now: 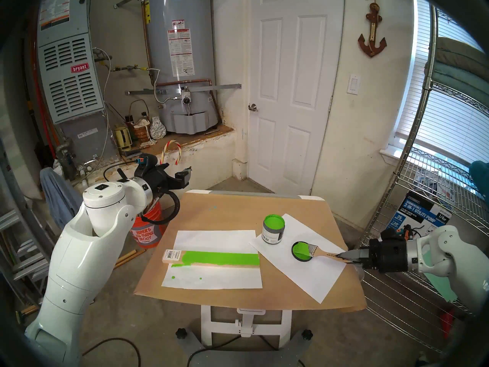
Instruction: Pick up brush, dip the brush into paint, and paint the wood
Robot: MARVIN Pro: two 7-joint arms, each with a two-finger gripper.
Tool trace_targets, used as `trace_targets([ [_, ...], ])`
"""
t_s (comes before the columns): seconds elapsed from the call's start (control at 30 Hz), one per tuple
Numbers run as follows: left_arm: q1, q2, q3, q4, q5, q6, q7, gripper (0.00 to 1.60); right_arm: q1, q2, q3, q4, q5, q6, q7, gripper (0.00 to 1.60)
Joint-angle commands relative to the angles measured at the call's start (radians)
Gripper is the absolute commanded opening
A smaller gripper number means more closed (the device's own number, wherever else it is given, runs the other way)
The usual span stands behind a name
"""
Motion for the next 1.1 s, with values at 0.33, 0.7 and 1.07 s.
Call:
trace_targets([
  [0.33,-0.009,0.002,-0.009,-0.017,-0.002,-0.003,0.000,1.60,0.030,0.016,-0.016,0.006,-0.001,-0.017,-0.011,0.00],
  [0.7,-0.009,0.001,-0.009,-0.017,-0.002,-0.003,0.000,1.60,0.036,0.008,-0.032,0.019,-0.023,-0.031,-0.002,0.00],
  [1.07,-0.009,0.002,-0.009,-0.017,-0.002,-0.003,0.000,1.60,0.066,0.014,-0.071,0.021,-0.025,-0.044,-0.009,0.00],
])
